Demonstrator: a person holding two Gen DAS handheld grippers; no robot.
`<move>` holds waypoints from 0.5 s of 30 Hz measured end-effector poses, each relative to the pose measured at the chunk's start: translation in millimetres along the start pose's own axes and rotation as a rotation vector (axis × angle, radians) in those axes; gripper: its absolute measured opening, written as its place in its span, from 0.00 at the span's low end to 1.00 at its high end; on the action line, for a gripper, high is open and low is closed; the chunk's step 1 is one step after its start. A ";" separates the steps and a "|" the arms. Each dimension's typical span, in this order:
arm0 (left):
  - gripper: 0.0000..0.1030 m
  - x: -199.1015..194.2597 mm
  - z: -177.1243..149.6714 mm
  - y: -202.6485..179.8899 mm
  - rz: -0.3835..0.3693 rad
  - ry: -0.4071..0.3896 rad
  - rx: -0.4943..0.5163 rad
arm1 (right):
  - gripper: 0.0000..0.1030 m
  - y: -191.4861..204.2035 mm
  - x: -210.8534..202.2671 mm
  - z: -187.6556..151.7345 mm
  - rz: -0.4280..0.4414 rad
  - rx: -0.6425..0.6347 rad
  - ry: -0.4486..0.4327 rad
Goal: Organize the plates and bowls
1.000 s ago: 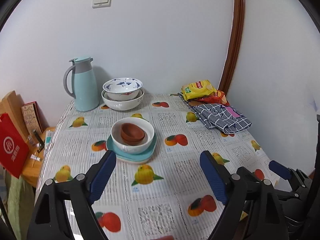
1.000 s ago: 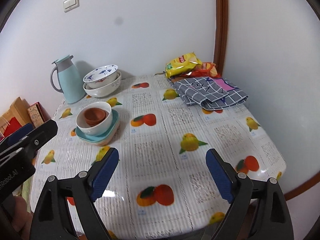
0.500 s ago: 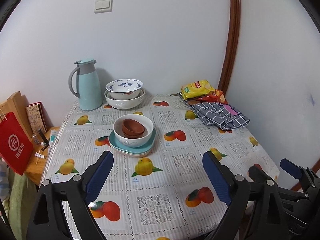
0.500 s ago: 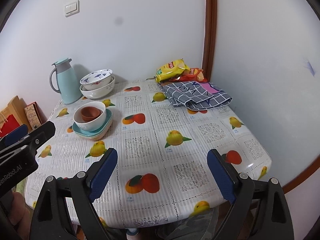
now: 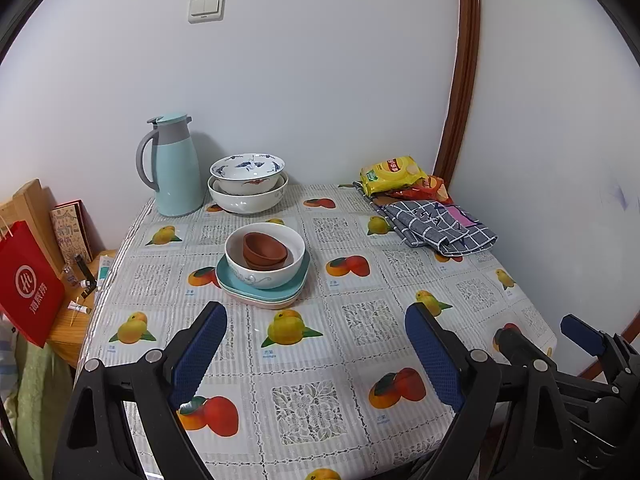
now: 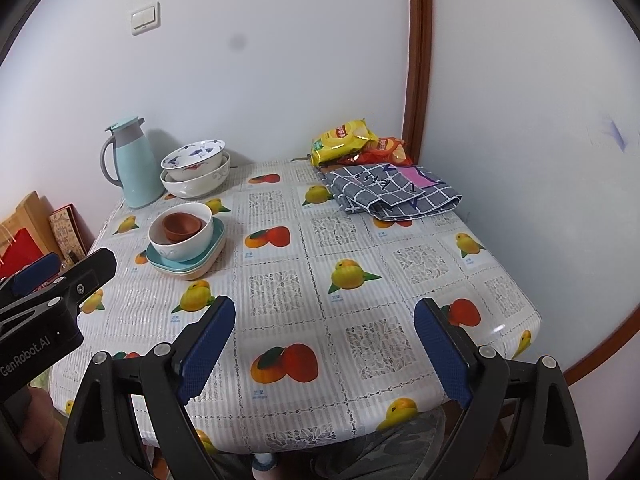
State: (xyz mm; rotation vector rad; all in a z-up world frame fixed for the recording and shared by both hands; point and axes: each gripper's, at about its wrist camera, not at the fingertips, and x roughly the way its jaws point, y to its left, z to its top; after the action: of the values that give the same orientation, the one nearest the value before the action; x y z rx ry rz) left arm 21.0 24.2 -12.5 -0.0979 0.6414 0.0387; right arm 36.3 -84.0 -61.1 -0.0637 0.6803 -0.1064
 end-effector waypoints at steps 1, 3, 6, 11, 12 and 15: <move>0.88 -0.4 -0.1 0.2 0.001 0.000 -0.001 | 0.88 0.0 0.4 0.1 0.000 0.001 0.001; 0.88 -1.1 -0.4 1.4 0.000 -0.001 -0.005 | 0.88 -0.2 0.2 -0.2 0.000 0.002 0.001; 0.88 -1.1 -0.6 2.2 -0.001 -0.001 -0.005 | 0.88 0.1 -0.5 -1.4 0.001 0.004 0.002; 0.88 -1.1 -0.7 2.2 -0.003 0.000 -0.004 | 0.88 0.9 -1.8 -1.7 0.002 0.004 -0.001; 0.88 -1.0 -0.8 2.0 -0.004 0.000 -0.003 | 0.88 0.9 -1.9 -1.8 0.002 0.004 0.000; 0.88 -1.3 -0.6 2.3 -0.001 0.000 -0.006 | 0.88 1.3 -2.6 -1.9 0.001 0.004 -0.001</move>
State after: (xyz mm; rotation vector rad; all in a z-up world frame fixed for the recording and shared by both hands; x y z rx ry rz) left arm 19.5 26.4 -12.4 -0.1044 0.6411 0.0395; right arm 33.2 -82.5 -61.0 -0.0598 0.6789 -0.1062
